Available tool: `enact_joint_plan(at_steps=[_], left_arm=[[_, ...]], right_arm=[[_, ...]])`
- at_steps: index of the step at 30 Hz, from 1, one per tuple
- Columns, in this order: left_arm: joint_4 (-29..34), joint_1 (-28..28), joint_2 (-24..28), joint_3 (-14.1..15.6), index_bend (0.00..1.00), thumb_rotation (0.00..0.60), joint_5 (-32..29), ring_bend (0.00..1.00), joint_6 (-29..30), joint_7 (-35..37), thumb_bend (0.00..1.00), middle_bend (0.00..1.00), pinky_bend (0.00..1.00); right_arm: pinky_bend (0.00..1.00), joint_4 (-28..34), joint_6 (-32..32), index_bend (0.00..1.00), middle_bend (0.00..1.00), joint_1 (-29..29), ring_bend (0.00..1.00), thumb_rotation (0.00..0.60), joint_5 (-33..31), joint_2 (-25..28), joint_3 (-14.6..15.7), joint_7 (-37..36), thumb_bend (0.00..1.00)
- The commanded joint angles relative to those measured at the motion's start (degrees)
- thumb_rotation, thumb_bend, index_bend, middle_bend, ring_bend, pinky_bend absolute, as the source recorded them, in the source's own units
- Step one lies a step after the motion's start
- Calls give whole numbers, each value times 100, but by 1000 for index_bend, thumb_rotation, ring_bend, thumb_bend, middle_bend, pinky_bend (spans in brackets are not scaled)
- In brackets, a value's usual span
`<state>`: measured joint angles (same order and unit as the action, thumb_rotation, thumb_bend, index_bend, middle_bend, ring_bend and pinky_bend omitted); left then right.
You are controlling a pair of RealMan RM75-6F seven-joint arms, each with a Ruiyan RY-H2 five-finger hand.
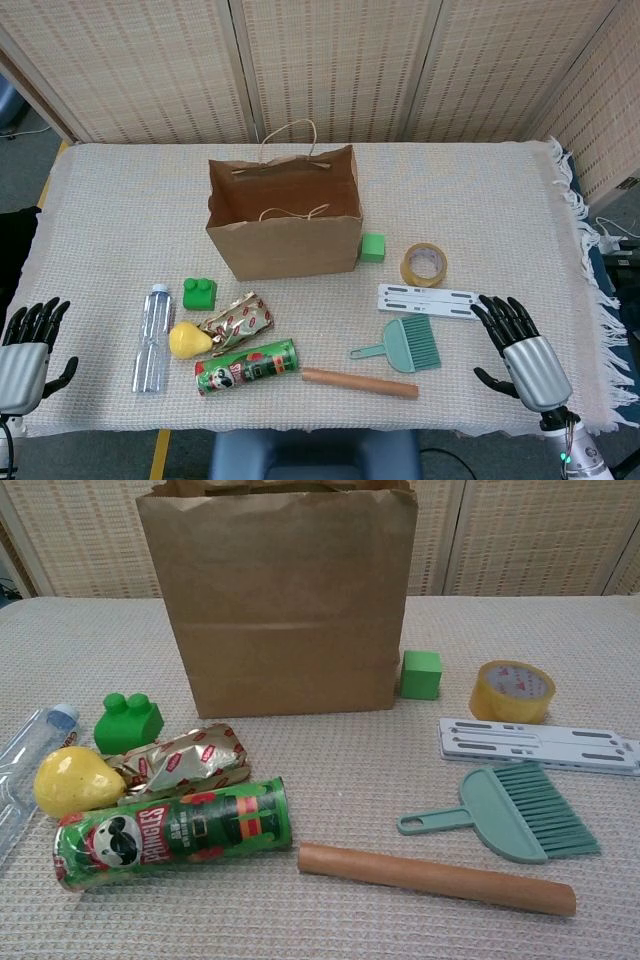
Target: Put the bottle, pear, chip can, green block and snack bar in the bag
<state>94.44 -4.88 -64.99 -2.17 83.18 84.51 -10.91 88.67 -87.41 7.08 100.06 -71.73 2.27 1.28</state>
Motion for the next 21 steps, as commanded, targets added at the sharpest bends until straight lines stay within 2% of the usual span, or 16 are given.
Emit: enact_joint_plan(at_steps=[1, 10, 16, 19, 21], left_arm=[[5, -3, 13, 10, 0, 600, 4, 0, -18, 5, 357, 0, 27], [-53, -71, 73, 89, 0, 600, 136, 0, -165, 65, 355, 0, 28], [-476, -339, 127, 151, 0, 600, 380, 0, -538, 273, 359, 0, 31], [-823, -556, 220, 257, 0, 600, 754, 0, -740, 400, 358, 0, 31], [-1262, -761, 250, 346, 0, 600, 1258, 0, -738, 424, 358, 0, 31]], right_arm=[[0, 11, 12, 0, 0, 0, 0, 600, -6, 7, 6, 2, 66], [0, 71, 64, 0, 0, 8, 0, 600, -18, 44, 29, -3, 67], [0, 122, 110, 0, 0, 14, 0, 600, -56, 72, 39, -55, 66], [0, 142, 117, 0, 0, 21, 0, 600, -51, 83, 41, -70, 66], [0, 146, 116, 0, 0, 25, 0, 600, -26, 81, 52, -83, 66]])
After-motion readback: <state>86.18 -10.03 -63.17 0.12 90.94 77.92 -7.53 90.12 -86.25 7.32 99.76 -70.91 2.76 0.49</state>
